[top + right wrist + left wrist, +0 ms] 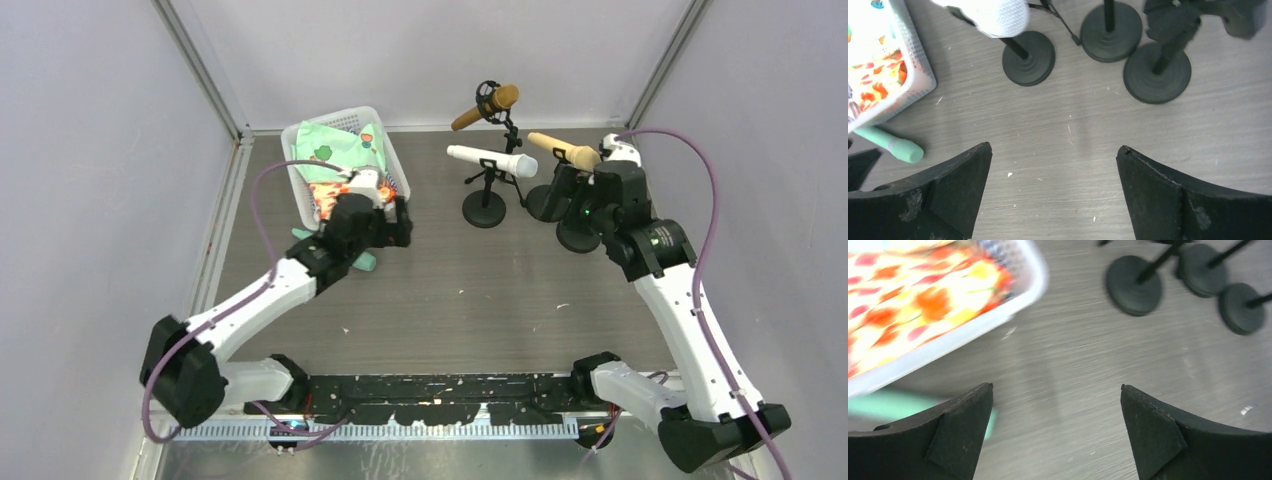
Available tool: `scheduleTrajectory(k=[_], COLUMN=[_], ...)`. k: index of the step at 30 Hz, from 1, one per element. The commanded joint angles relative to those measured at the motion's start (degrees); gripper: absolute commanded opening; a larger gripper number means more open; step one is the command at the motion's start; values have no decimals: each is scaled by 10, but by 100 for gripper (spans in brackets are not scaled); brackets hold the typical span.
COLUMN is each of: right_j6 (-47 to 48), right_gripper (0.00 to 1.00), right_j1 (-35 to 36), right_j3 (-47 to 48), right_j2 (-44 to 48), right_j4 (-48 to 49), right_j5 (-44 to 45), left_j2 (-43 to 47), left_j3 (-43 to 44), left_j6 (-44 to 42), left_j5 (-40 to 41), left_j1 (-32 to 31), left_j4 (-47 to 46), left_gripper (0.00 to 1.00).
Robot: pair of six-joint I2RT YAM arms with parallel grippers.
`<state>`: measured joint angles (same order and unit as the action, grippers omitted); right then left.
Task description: Attach the microphones to the stand
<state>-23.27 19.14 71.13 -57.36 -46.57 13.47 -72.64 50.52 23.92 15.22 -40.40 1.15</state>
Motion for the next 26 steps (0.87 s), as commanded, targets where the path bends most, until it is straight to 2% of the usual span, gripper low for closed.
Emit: scheduleTrajectory(k=[1, 4, 9, 11, 16, 20, 26], right_j6=[-39, -39, -38, -38, -27, -13, 2], right_gripper=[100, 100, 100, 100, 100, 100, 100], right_j1=[-79, -95, -95, -95, -95, -95, -95], right_j3=[14, -2, -60, -93, -171, -182, -197], right_j2=[35, 74, 157, 201, 287, 302, 306], right_j4=[-32, -38, 2, 35, 115, 132, 162], right_j5=[-111, -92, -84, -81, -61, -66, -52], left_j2=[68, 142, 202, 227, 282, 289, 307], left_j3=[36, 45, 132, 147, 139, 131, 96], left_j6=[81, 71, 54, 55, 39, 31, 7], left_j5=[-64, -77, 6, 44, 78, 83, 80], left_j1=[114, 178, 190, 190, 190, 190, 190], left_j4=[272, 324, 456, 482, 483, 487, 446], left_gripper=[100, 100, 100, 100, 100, 100, 100])
